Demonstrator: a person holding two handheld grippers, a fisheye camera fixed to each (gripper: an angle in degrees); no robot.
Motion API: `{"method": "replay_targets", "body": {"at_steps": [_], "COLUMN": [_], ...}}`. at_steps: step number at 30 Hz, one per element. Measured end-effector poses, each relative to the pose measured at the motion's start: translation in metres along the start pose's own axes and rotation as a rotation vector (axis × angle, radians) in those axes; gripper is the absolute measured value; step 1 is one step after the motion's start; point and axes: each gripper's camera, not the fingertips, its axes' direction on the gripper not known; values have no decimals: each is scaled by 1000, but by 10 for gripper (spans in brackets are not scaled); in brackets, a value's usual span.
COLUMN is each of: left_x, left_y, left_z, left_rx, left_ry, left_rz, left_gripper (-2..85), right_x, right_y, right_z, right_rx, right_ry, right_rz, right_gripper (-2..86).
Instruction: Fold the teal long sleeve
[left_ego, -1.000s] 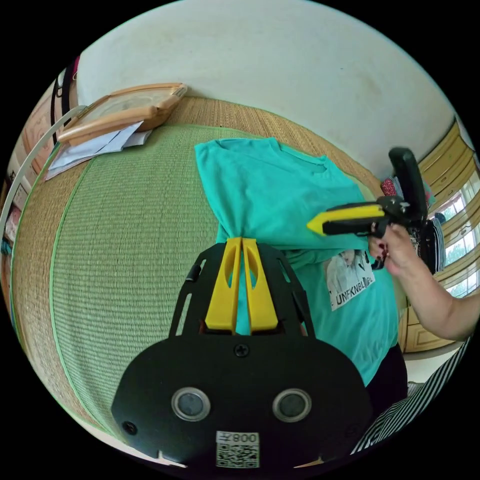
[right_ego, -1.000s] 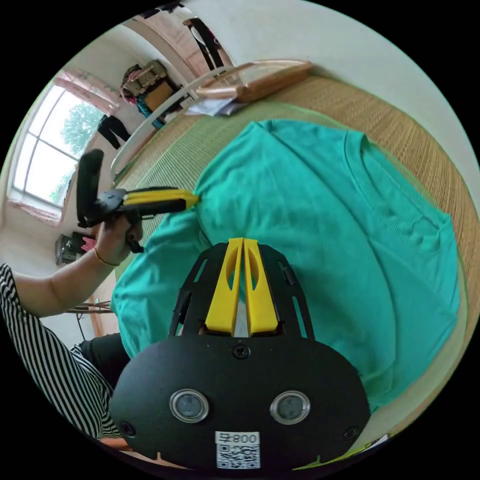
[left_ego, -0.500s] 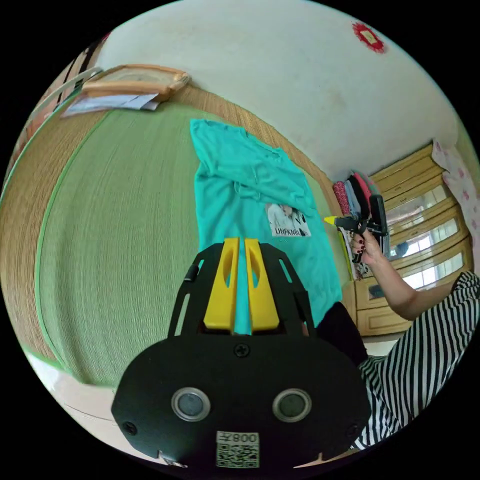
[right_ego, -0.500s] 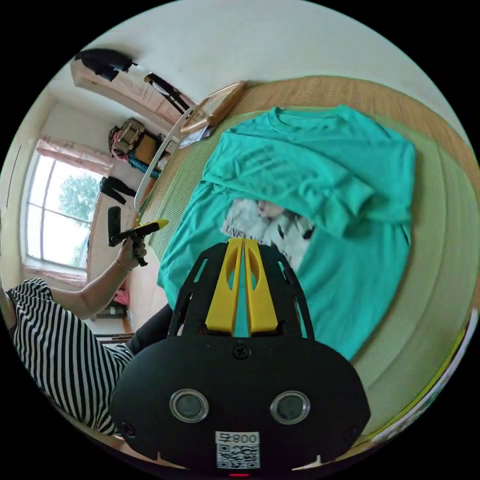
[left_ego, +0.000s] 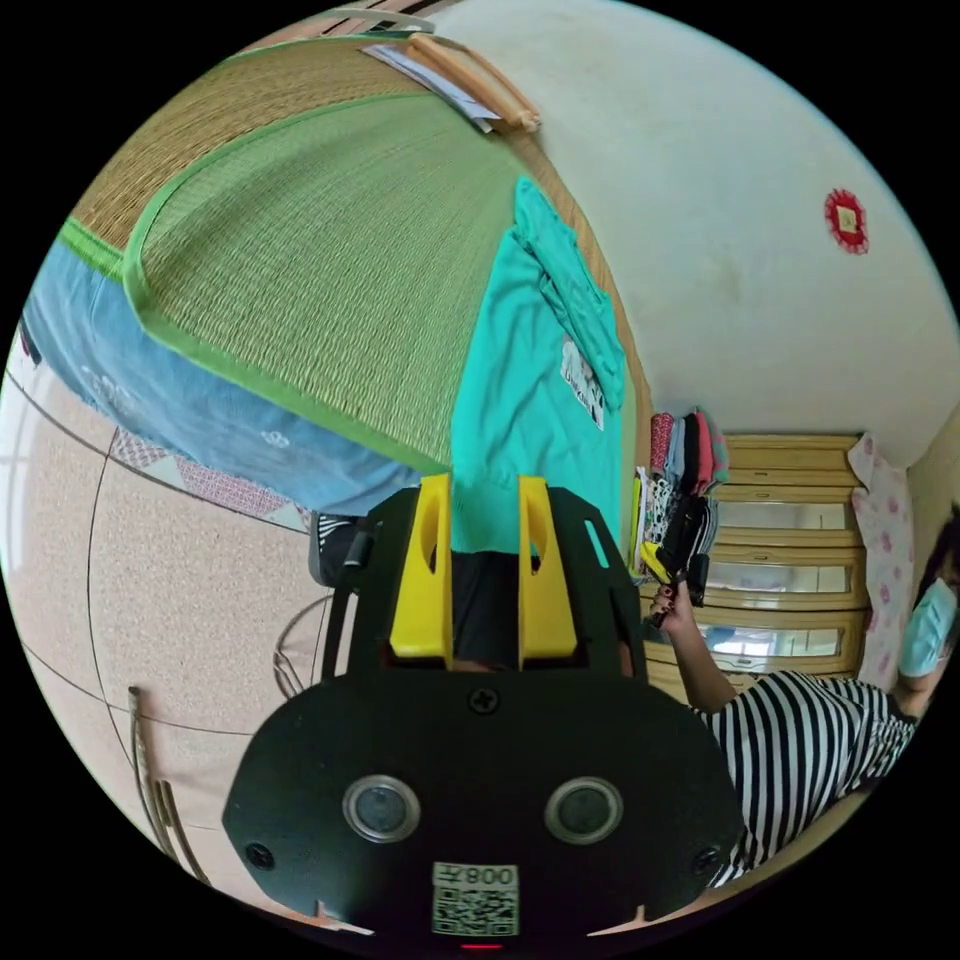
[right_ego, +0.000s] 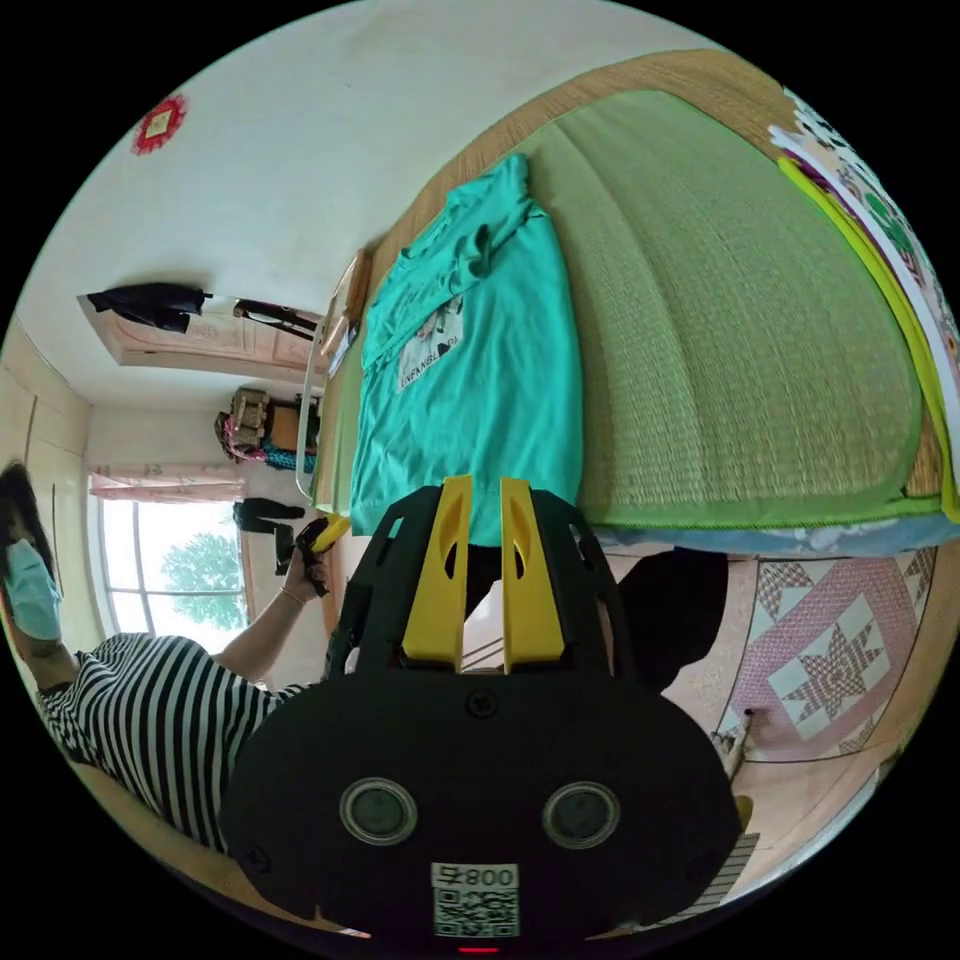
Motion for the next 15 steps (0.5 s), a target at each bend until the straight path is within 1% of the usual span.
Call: {"method": "replay_targets", "body": {"at_steps": [4,11,15], "left_x": [-26,-68,-77], "left_y": [3,8,4], "left_z": [6,20,25], "left_rx": [-59,-101,-131], "left_ry": [22,113,115], "left_rz": [-50,-129,-120], "left_gripper": [118,122,111], "right_x": [-3,-4,-14], "right_y": [38,84,96], "right_z": [-31,-55,-61], "right_rx": [-14,-48,-52], "right_ry": [62,54,40], "right_rz": [25,74,74], "right_gripper": [85,103,105]}}
